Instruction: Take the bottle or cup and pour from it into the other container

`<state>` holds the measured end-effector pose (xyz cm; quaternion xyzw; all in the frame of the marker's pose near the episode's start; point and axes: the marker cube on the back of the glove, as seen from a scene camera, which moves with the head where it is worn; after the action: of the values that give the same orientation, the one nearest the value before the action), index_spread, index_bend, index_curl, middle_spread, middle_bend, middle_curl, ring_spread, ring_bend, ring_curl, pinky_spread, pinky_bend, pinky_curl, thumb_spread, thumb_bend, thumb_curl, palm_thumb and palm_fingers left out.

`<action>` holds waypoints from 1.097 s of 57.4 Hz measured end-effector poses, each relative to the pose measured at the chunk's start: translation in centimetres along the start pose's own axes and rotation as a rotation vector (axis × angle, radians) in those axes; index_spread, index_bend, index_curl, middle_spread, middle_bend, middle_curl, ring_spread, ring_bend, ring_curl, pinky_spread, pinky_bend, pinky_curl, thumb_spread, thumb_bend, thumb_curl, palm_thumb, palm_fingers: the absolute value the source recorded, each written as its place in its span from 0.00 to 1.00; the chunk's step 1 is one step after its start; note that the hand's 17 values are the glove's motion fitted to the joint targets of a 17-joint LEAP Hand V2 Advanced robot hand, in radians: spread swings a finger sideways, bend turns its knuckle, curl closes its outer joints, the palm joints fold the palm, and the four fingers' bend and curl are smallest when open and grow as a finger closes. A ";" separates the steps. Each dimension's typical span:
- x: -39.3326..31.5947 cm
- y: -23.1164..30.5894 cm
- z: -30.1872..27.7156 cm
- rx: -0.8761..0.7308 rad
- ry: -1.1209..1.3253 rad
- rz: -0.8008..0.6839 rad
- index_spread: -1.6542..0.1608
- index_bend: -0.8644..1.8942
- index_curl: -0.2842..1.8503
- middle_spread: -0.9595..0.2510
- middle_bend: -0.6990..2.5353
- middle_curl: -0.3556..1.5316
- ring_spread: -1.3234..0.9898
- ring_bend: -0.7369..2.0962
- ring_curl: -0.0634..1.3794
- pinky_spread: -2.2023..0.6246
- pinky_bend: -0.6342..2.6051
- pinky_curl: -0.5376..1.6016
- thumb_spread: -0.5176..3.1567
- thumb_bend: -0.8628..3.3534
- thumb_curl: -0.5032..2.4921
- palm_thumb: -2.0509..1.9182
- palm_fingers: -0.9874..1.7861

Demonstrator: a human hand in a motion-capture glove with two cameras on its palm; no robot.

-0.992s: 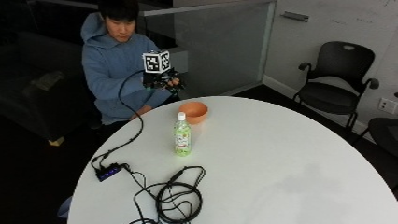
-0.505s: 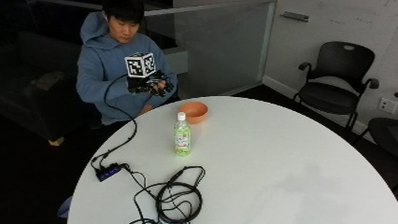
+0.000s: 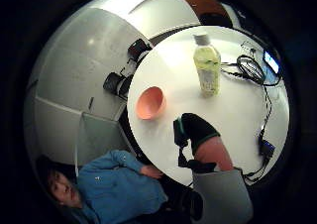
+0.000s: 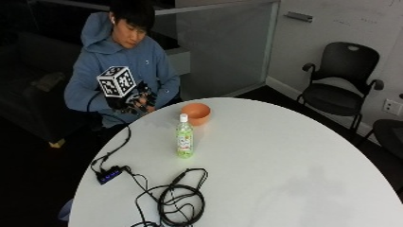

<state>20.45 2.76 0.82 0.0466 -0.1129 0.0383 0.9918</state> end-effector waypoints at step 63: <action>1.0 -12.9 12.8 -0.217 -0.628 -0.090 0.71 0.36 0.24 0.78 0.28 0.35 0.63 0.45 0.25 0.87 0.37 0.38 0.39 0.20 0.29 0.66 0.40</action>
<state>19.71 -11.28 12.33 -0.0450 -0.4141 -0.0340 0.9085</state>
